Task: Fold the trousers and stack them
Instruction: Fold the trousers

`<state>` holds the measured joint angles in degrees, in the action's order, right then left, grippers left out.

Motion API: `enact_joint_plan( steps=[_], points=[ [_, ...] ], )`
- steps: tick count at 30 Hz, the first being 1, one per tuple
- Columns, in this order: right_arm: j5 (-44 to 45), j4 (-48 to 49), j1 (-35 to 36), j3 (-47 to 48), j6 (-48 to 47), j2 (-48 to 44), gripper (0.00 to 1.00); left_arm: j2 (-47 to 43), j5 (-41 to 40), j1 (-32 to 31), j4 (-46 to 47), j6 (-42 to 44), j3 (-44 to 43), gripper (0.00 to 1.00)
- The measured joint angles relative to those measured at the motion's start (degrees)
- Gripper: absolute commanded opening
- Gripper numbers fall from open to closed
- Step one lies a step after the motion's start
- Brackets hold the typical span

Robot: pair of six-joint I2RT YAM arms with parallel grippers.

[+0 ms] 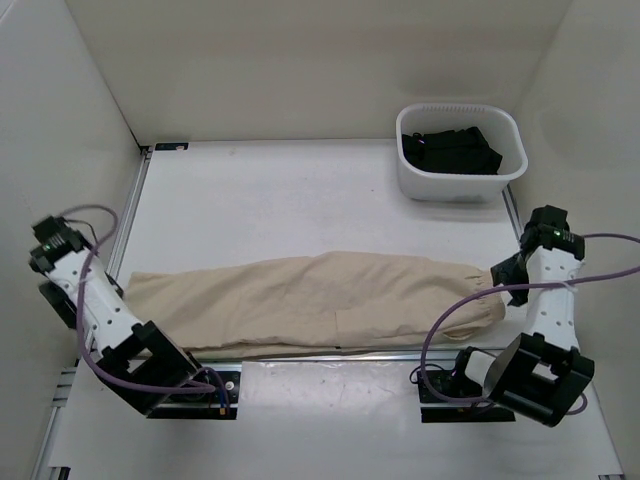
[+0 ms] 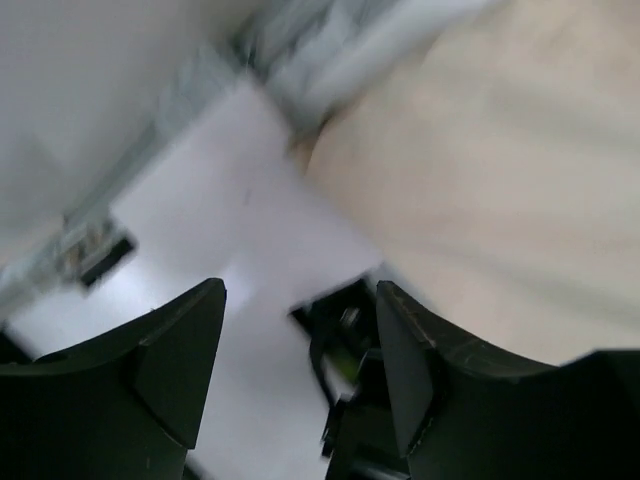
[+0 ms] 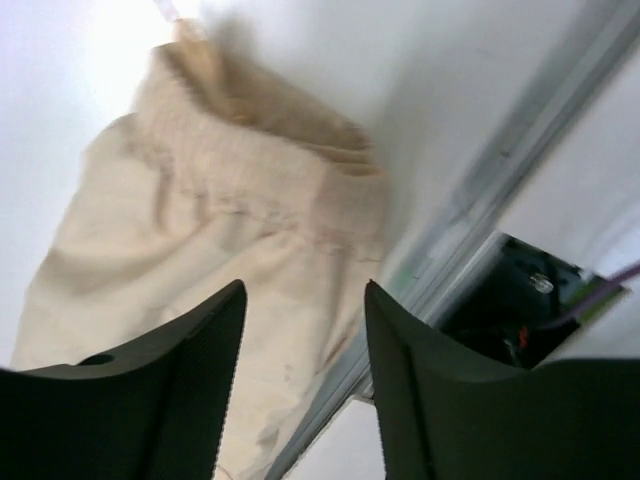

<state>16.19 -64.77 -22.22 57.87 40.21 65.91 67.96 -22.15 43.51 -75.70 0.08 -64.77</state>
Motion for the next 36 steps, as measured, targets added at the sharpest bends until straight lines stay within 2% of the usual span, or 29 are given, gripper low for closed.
enact_joint_plan(
  steps=[2,4,7,10,13,16,19,24,25,26,31,36],
  points=[
    [-1.62,2.21,3.52,1.33,-1.09,1.97,0.53,3.02,3.50,0.00,1.29,-0.15,-9.33,0.64],
    [-1.99,4.02,9.27,2.56,-1.92,4.59,0.53,6.12,6.47,-0.55,4.22,-0.13,-12.98,0.63],
    [-2.56,6.36,17.99,5.20,-2.91,10.34,0.50,12.11,8.94,-2.45,6.45,-0.11,-9.64,0.60],
    [-3.02,8.66,21.77,6.40,-2.91,14.91,0.49,20.96,9.33,-4.07,11.13,-0.04,-3.37,0.61],
    [-3.34,9.86,21.88,6.10,-2.38,16.00,0.49,27.69,8.96,-4.37,15.19,-0.02,0.00,0.62],
    [-4.04,11.43,21.84,4.52,-1.36,16.02,0.49,29.16,8.39,-4.44,18.80,-0.04,0.00,0.62],
    [-5.05,13.79,21.84,0.44,-0.20,16.59,0.49,29.20,7.74,-4.55,21.88,-0.07,0.17,0.51],
    [-8.07,17.33,19.61,-4.33,1.62,24.65,0.36,31.74,7.63,-5.68,26.40,-0.07,2.08,0.43],
    [-8.79,18.21,18.38,-4.37,1.92,26.95,0.30,32.79,7.63,-6.19,27.23,-0.02,2.27,0.43],
    [-9.73,18.86,17.29,-4.35,2.32,28.68,0.29,33.57,7.65,-6.60,27.78,-0.02,2.29,0.43],
    [-11.91,16.28,12.17,0.13,3.39,33.24,0.28,35.17,6.80,-10.23,29.44,0.17,0.81,0.41],
    [-9.57,15.58,9.79,8.37,2.78,38.99,0.28,38.45,7.19,-17.31,30.62,0.09,-4.04,0.41]
  ],
)
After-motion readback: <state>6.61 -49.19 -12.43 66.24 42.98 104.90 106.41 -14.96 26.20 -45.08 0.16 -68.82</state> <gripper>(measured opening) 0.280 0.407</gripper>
